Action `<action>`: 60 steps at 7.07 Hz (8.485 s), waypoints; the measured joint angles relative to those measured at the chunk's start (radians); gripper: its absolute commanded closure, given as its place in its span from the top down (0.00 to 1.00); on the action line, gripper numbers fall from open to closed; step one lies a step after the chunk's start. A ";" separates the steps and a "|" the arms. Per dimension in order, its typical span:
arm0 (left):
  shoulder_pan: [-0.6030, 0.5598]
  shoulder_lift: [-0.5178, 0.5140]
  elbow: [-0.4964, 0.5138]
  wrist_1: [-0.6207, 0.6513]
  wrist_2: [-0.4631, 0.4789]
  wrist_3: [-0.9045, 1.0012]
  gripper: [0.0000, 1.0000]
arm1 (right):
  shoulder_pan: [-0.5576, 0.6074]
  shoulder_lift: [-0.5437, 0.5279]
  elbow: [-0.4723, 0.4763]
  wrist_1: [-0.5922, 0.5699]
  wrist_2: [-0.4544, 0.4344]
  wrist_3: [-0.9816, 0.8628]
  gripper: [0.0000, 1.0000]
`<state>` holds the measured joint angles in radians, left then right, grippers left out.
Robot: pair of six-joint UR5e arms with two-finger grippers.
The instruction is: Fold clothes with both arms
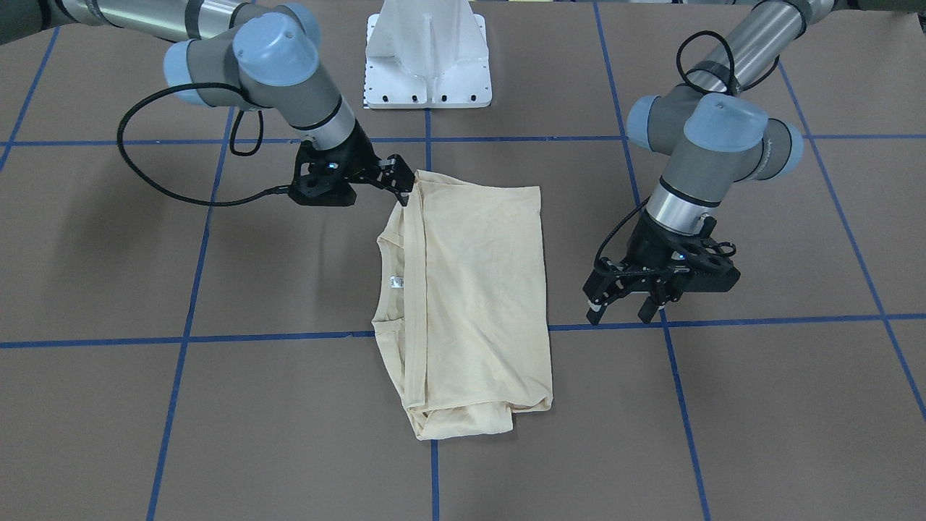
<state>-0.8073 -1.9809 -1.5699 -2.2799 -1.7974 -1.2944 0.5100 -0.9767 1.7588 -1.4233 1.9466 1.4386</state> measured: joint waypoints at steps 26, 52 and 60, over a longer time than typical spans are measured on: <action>0.008 0.085 -0.051 -0.012 -0.028 -0.006 1.00 | -0.051 0.122 -0.085 -0.257 -0.221 -0.379 1.00; 0.205 0.095 -0.194 -0.021 -0.092 -0.395 1.00 | 0.074 0.016 -0.008 -0.082 0.042 -0.171 1.00; 0.357 0.135 -0.178 0.010 -0.029 -0.455 0.97 | 0.067 0.015 -0.007 -0.082 0.042 -0.153 1.00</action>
<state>-0.4498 -1.8459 -1.7474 -2.2704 -1.8268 -1.7498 0.5768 -0.9613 1.7521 -1.5048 1.9881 1.2857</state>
